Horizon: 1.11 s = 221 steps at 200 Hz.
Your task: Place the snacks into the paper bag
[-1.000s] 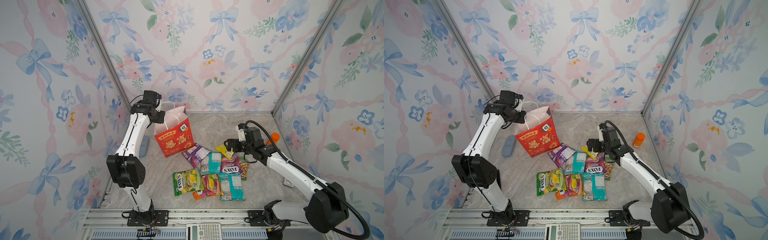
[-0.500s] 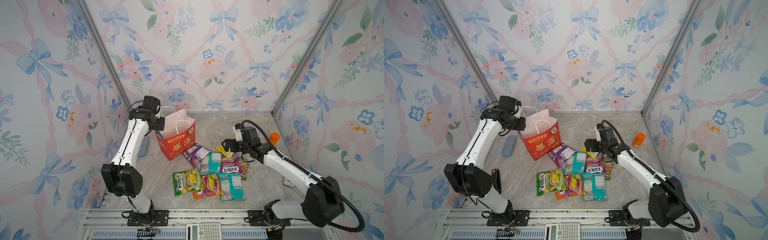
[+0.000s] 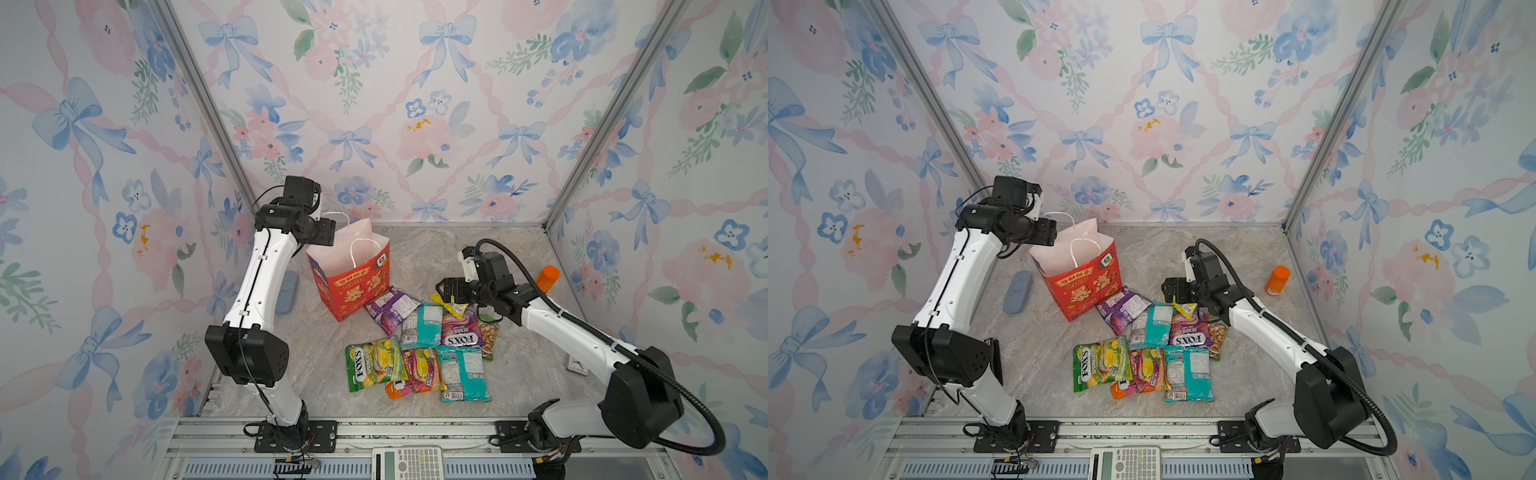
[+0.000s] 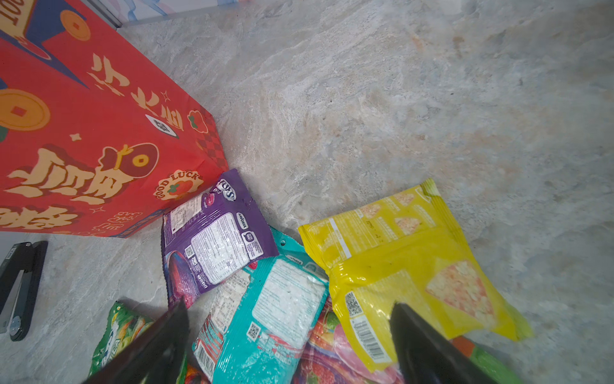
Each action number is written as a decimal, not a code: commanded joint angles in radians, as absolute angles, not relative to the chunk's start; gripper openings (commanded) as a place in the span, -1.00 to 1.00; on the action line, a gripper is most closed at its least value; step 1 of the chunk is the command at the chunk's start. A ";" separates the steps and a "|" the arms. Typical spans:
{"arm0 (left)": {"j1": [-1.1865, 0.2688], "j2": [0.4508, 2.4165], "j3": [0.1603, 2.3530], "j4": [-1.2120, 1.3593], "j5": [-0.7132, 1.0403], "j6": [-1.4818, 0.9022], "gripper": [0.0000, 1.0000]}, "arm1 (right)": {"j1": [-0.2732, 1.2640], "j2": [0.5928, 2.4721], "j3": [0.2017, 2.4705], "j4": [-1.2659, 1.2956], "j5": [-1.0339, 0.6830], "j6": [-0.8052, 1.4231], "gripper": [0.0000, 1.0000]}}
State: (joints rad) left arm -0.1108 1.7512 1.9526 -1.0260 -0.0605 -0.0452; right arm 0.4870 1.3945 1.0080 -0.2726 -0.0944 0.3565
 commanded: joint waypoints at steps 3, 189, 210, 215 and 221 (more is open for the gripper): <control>-0.113 1.790 1.974 -1.043 -0.078 -0.014 0.53 | 0.498 1.397 1.038 -0.278 -0.088 0.365 0.93; -0.115 1.761 1.921 -1.043 -0.024 -0.062 -0.70 | 0.529 1.466 1.097 -0.275 -0.109 0.360 0.94; -0.123 1.735 1.886 -1.042 -0.015 -0.068 -0.59 | 0.531 1.476 1.103 -0.269 -0.121 0.364 0.94; -0.127 1.731 1.880 -1.043 -0.017 -0.067 -0.53 | 0.532 1.477 1.105 -0.266 -0.128 0.366 0.94; -0.130 1.727 1.871 -1.042 -0.021 -0.068 -0.41 | 0.532 1.479 1.107 -0.263 -0.133 0.370 0.94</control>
